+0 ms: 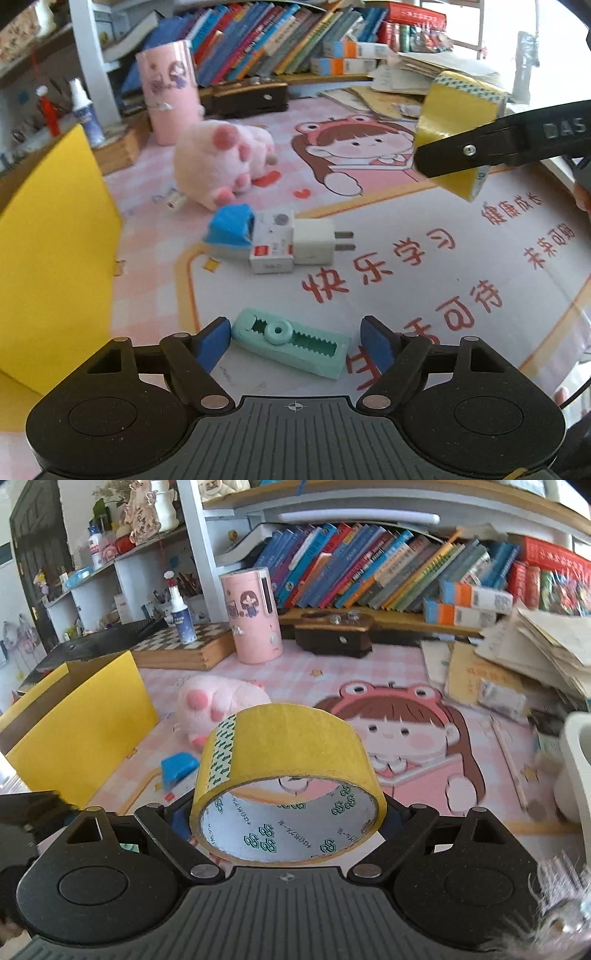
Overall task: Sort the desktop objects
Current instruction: 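Lower the left gripper around the mint-green toy while the right gripper grasps the yellow tape roll, then lift the mint-green toy with the left gripper while the right gripper carries the tape roll toward the yellow box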
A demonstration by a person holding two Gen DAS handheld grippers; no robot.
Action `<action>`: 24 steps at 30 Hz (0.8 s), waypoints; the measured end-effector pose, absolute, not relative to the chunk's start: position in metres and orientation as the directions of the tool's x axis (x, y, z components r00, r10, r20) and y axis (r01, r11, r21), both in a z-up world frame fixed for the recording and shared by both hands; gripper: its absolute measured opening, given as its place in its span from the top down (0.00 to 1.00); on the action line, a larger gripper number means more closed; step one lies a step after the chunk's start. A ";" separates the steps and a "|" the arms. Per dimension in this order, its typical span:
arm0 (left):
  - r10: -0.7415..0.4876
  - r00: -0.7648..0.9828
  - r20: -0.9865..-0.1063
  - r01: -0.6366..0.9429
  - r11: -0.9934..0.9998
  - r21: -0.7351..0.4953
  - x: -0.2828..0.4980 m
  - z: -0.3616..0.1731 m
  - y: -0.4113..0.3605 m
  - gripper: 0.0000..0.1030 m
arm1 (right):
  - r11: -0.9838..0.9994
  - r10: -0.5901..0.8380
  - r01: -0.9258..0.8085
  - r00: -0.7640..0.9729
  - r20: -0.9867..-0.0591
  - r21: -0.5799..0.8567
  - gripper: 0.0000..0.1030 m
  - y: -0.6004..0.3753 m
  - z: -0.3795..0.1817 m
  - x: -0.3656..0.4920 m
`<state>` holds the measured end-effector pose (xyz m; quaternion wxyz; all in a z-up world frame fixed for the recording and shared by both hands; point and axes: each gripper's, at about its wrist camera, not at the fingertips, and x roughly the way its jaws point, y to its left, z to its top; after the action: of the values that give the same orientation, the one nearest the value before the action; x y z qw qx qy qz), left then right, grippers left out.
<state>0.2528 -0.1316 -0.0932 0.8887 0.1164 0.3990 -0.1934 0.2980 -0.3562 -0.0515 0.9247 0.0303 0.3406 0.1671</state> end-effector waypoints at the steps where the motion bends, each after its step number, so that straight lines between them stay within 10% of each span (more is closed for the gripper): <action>1: -0.259 0.609 -0.750 0.439 0.897 0.047 0.253 -0.094 -0.131 0.23 | 0.943 0.328 -0.283 0.711 -0.623 0.173 0.12 -0.358 -0.051 0.295; 24: -0.389 0.557 -0.734 0.591 0.806 0.021 0.256 -0.096 -0.114 0.32 | 0.933 0.358 -0.290 0.695 -0.623 0.212 0.12 -0.361 -0.042 0.267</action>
<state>0.2556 -0.1141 -0.0960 0.8721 0.1338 0.3776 -0.2812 0.2670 -0.3605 -0.0416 0.9194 0.0487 0.3482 0.1762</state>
